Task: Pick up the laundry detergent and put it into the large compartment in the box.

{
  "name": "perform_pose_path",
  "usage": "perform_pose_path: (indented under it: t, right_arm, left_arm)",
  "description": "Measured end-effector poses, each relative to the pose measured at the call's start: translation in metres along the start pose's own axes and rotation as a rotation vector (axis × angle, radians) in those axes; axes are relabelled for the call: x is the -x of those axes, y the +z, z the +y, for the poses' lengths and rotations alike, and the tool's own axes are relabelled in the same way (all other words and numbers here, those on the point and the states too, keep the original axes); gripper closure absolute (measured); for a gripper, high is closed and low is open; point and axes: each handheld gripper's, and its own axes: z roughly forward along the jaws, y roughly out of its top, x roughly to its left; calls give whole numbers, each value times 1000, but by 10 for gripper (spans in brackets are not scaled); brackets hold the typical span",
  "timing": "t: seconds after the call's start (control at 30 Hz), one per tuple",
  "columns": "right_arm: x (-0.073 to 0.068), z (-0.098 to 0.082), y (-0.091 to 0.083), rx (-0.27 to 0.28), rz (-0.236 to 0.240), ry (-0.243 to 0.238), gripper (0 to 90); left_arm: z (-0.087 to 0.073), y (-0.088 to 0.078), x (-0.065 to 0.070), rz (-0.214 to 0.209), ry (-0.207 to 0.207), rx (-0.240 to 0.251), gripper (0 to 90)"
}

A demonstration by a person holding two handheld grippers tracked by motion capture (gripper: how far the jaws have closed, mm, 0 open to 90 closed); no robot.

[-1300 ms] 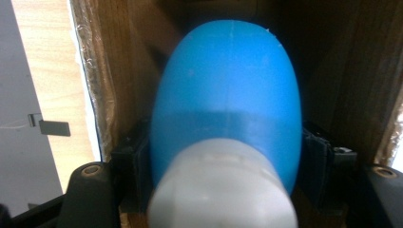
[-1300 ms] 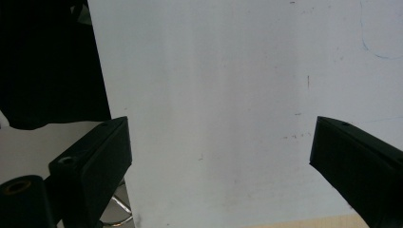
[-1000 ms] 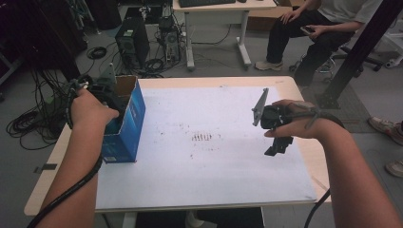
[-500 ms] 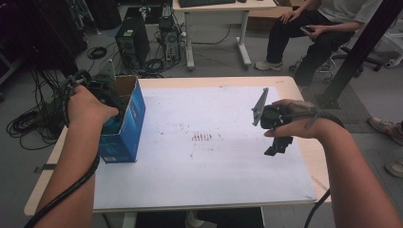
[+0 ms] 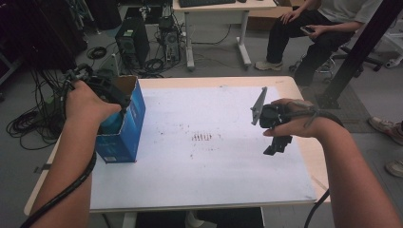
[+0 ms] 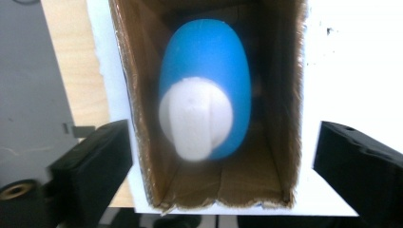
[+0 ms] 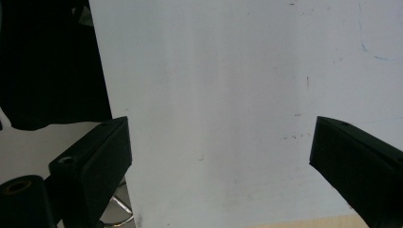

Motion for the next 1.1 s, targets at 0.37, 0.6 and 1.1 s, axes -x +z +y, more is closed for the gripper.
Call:
perform_pose_path:
  t: [0.37, 0.6, 1.1]
  right_arm:
    - [0, 2, 1, -7, 3, 6, 64]
    - [0, 0, 1, -8, 4, 12, 64]
    - [-2, 0, -6, -18, -2, 20, 64]
  left_arm:
    - [-3, -19, 18, -28, 103, 40, 2]
    - [-4, -32, 36, -37, 180, 45, 2]
    - [3, -51, 76, -110, 405, 31, 2]
